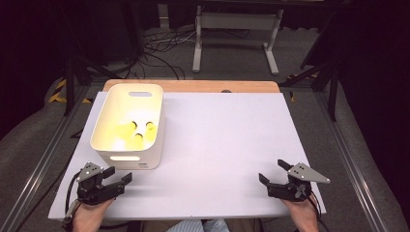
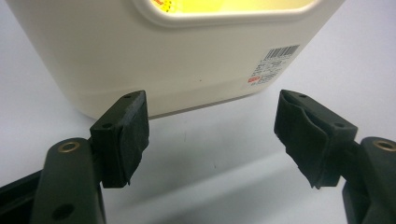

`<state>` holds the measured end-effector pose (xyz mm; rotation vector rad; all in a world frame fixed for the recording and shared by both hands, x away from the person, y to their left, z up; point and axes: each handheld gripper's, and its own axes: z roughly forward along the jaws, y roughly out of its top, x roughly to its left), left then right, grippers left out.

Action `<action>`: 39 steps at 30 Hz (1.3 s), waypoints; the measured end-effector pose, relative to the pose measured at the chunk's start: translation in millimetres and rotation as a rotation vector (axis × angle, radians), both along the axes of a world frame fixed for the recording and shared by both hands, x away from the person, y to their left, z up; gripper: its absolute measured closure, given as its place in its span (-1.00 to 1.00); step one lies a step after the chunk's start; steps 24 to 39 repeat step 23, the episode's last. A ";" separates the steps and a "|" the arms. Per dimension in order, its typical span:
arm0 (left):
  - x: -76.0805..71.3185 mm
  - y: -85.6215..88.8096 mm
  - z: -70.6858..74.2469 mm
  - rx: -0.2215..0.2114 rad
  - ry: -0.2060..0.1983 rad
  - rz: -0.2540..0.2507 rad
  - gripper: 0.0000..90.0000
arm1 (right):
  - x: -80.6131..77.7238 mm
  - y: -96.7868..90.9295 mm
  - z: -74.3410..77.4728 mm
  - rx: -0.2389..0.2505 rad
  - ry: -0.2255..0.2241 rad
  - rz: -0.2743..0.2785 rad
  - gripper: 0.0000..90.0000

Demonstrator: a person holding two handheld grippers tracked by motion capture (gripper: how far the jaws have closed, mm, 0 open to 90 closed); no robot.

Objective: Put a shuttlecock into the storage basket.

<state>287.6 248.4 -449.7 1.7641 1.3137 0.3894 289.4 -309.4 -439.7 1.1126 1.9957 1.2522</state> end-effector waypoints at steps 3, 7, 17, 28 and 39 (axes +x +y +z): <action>-0.3 0.8 0.0 -0.001 -0.011 0.000 -0.41 | 0.7 -0.2 -0.5 -0.001 0.000 0.002 -0.73; -0.4 1.2 -0.9 -0.002 -0.007 0.001 -0.42 | 1.2 -1.0 -0.9 0.003 0.008 0.000 -0.73; -0.7 1.6 -0.9 -0.008 -0.019 -0.002 -0.44 | 1.2 -0.6 -0.7 0.001 0.003 0.005 -0.73; -0.7 1.6 -0.9 -0.005 -0.030 -0.003 -0.45 | 1.8 -0.7 -0.8 0.002 0.003 0.004 -0.73; -0.7 1.6 -0.9 -0.005 -0.030 -0.003 -0.45 | 1.8 -0.7 -0.8 0.002 0.003 0.004 -0.73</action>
